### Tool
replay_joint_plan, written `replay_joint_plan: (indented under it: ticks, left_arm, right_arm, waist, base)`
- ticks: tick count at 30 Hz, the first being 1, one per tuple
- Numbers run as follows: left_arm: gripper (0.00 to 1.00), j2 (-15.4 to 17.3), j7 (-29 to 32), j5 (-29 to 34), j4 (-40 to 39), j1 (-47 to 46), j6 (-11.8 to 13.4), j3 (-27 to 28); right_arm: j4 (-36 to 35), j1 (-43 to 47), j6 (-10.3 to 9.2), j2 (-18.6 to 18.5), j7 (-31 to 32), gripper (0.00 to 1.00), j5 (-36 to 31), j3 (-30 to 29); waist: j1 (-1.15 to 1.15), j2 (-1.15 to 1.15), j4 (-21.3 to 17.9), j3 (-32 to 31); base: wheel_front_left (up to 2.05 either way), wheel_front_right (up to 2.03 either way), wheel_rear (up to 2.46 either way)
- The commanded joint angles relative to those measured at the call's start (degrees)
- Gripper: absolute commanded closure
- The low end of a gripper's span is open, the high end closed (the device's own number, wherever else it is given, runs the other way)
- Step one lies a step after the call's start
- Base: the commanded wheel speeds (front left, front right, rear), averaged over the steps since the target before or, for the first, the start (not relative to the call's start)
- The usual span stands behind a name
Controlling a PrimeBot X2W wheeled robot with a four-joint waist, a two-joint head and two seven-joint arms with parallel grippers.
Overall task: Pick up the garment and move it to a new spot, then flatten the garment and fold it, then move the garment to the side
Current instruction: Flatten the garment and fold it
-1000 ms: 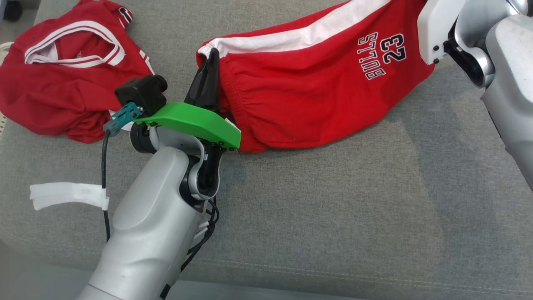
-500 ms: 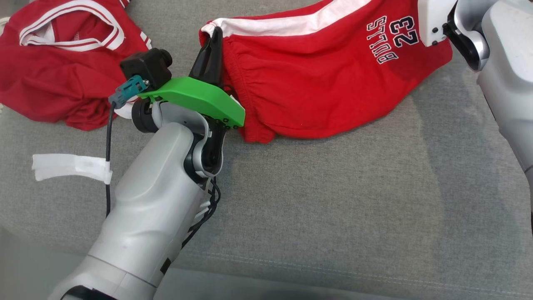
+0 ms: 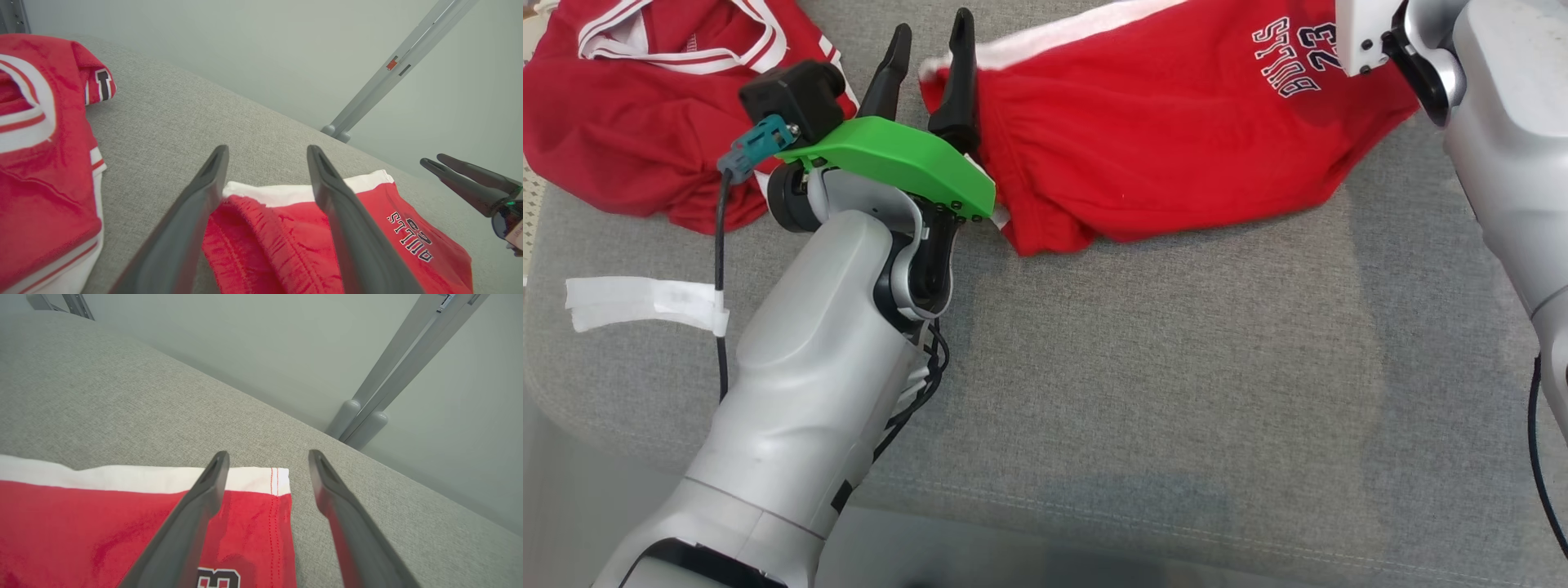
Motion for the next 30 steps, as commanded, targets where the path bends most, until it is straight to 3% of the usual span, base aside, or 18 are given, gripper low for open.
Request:
replay_joint_plan:
  ticks: [1,7,14,22,30]
  left_arm:
    - [0.0,0.16,-0.2,0.99,0.09,-0.97,-0.1,0.35]
    - [0.0,0.15,-0.21,4.1,-0.5,1.02,-1.24,2.02]
    - [0.0,0.18,-0.13,15.16,-9.94,8.29,-3.83,8.12]
    - [0.0,0.19,-0.14,23.91,-21.09,21.87,-2.31,14.38]
    - [0.0,0.17,-0.14,31.41,-26.89,34.33,-3.16,16.46]
  right_arm:
    - [0.71,-0.51,-0.02,0.39,-0.64,0.0,0.01,-0.14]
    - [2.19,-0.2,-0.02,1.58,-2.77,0.0,1.99,1.35]
    - [0.95,3.09,-0.02,-0.23,-7.31,0.0,5.48,1.75]
    - [2.83,9.44,-0.02,-0.76,-13.62,0.0,8.32,-1.2]
    - [7.78,16.36,-0.02,-0.9,-15.42,0.0,10.83,-4.53]
  waist:
    - [-0.01,0.0,0.09,0.1]
    - [-0.01,0.0,-0.12,-1.09]
    - [-0.01,0.0,-0.62,-4.46]
    - [-0.01,0.0,-1.29,-9.63]
    - [-0.01,0.0,0.08,-13.16]
  base:
    - [0.0,0.0,0.0]
    - [0.0,0.0,0.0]
    - [0.0,0.0,0.0]
    - [0.0,0.0,0.0]
    - [0.0,0.0,0.0]
